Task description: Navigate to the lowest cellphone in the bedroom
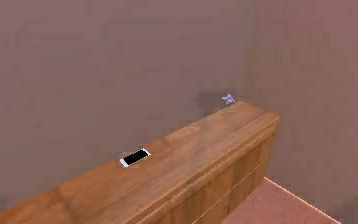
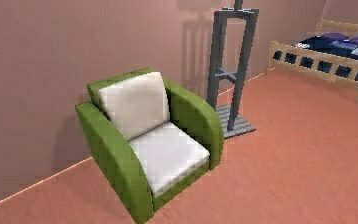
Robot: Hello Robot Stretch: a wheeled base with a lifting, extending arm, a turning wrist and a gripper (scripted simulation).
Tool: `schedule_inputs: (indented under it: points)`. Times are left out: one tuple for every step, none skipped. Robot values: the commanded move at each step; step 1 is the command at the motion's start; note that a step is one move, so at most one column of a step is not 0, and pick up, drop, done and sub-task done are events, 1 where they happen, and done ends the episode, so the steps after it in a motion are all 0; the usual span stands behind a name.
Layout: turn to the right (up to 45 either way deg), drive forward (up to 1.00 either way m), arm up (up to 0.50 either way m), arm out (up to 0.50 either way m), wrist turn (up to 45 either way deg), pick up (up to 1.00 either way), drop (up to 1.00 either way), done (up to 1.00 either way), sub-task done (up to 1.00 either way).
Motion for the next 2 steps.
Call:
schedule_inputs:
  points:
    - [-12.0, 0.0, 0.0, 0.0, 0.0, 0.0, 0.0, 0.0, 0.0]
    - [0.0, 0.0, 0.0, 0.0, 0.0, 0.0, 0.0, 1.0, 0.0]
